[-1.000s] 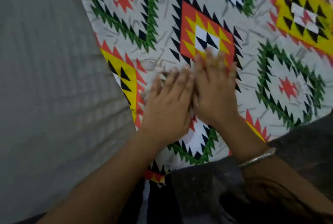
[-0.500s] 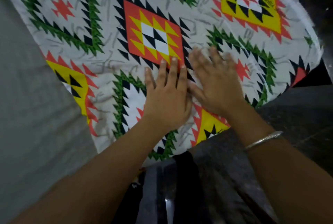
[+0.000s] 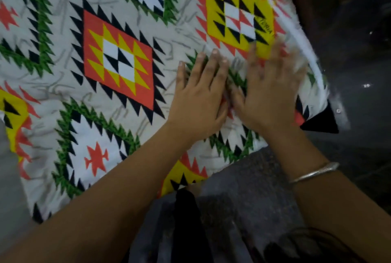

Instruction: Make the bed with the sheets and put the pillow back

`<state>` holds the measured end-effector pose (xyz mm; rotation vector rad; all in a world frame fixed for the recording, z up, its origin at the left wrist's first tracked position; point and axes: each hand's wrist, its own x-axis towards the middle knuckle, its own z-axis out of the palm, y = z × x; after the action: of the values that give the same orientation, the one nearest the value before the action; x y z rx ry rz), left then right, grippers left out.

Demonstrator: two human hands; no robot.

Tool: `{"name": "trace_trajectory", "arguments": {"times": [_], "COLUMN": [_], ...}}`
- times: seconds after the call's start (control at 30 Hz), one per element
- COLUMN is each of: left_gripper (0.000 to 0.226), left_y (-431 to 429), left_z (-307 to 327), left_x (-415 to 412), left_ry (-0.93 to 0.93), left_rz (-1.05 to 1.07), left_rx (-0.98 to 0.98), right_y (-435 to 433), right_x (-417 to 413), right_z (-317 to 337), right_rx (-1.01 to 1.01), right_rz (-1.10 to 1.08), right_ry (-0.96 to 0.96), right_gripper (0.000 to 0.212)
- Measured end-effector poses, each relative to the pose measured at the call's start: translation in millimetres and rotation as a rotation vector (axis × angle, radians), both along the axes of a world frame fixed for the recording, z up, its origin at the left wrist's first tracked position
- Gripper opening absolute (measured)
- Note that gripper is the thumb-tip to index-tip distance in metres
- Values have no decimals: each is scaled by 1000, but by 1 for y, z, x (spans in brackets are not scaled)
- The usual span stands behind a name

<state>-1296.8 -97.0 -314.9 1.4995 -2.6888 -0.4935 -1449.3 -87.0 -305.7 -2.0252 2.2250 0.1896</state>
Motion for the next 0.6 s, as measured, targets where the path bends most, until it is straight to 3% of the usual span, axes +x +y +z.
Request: {"name": "trace_trajectory", "arguments": {"times": [0.07, 0.1, 0.17, 0.27, 0.37, 0.43, 0.6], "left_gripper": [73, 75, 79, 77, 73, 74, 78], "left_y": [-9, -16, -32, -60, -82, -96, -144], "left_z": [-2, -3, -3, -4, -17, -21, -20], "left_x": [-8, -8, -3, 17, 31, 45, 99], "left_ry": [-38, -54, -88, -80, -92, -108, -187], "left_rz": [-38, -74, -81, 76, 25, -2, 394], "left_rx": [35, 34, -5, -30, -30, -69, -50], "right_y": [-11, -19, -37, -71, -101, -121, -163], "right_x": [-4, -10, -20, -7, 30, 35, 32], "right_z": [-7, -9, -9, 1, -7, -16, -18], "right_rx": [6, 17, 20, -47, 24, 104, 9], "right_rz": [280, 317, 198, 61, 450, 567, 164], "right_ry": [13, 15, 43, 85, -6, -70, 46], "right_gripper": [65, 66, 75, 81, 66, 68, 78]}}
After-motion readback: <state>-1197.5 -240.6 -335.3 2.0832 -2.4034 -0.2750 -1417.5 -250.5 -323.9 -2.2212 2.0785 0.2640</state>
